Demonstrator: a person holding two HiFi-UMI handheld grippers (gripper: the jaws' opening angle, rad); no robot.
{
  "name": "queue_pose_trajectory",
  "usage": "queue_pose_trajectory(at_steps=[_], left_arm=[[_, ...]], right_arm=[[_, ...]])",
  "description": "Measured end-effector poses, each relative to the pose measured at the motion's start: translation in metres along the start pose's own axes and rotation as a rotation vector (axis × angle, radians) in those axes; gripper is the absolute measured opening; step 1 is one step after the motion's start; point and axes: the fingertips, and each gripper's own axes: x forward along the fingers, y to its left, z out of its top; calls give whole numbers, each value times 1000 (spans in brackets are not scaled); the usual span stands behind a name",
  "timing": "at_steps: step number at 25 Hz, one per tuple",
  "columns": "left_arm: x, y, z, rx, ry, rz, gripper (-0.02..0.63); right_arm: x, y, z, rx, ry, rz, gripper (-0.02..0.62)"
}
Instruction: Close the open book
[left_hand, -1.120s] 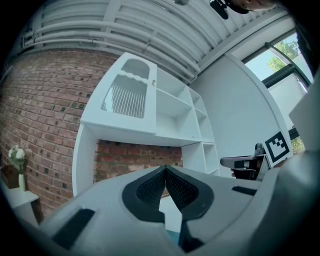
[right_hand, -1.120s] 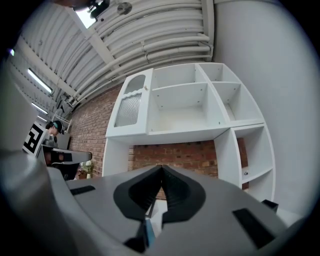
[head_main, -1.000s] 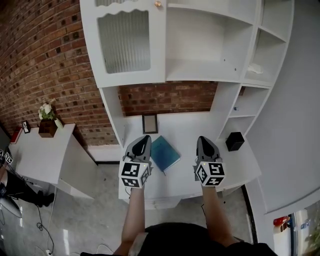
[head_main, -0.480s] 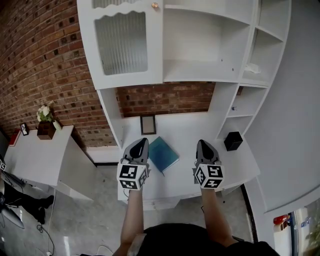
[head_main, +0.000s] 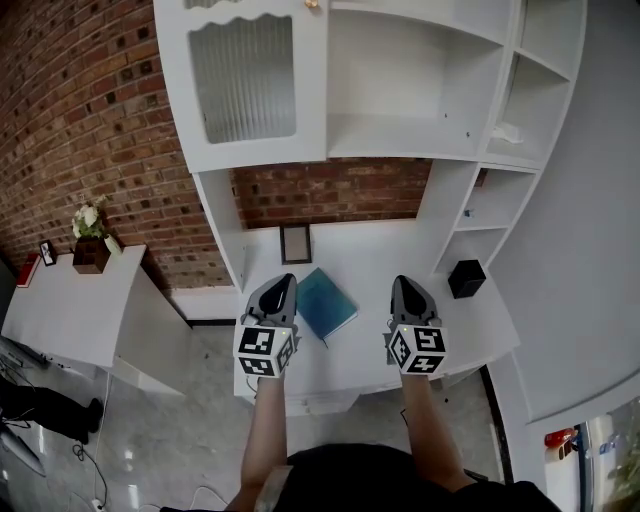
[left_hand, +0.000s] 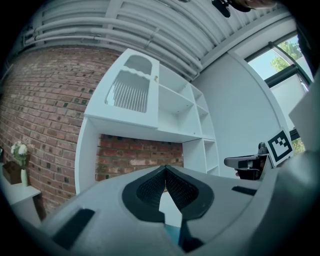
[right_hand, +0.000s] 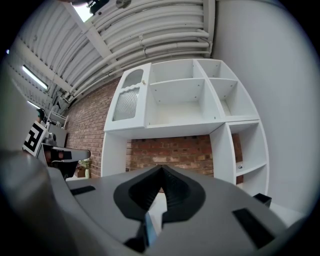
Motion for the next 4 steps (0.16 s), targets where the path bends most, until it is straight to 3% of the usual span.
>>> queue_pose_trajectory(at_steps=[4], left_arm=[[0, 1, -5, -5, 12, 2, 9]], right_arm=[[1, 2, -2, 6, 5, 4, -3]])
